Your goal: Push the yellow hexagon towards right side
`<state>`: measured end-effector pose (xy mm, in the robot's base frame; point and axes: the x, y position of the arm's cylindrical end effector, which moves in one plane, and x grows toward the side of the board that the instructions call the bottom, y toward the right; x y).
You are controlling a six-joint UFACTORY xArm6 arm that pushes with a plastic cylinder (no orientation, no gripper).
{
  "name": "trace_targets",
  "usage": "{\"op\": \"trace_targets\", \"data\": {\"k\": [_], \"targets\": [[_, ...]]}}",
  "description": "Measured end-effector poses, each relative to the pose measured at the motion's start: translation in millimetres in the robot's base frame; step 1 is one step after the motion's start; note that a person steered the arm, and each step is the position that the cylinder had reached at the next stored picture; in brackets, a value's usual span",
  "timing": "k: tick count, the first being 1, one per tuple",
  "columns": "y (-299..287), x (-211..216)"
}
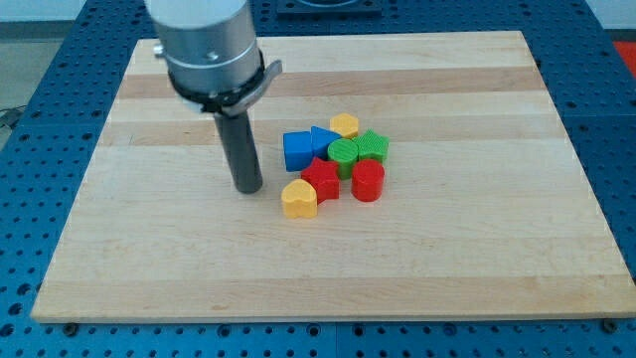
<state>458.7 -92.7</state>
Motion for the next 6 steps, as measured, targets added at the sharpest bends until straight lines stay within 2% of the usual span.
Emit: {"op": "trace_targets", "data": {"k": [1,2,4,5,6], "targets": [[8,-56],[67,-80],[278,-81],[292,-97],[214,-104]]}}
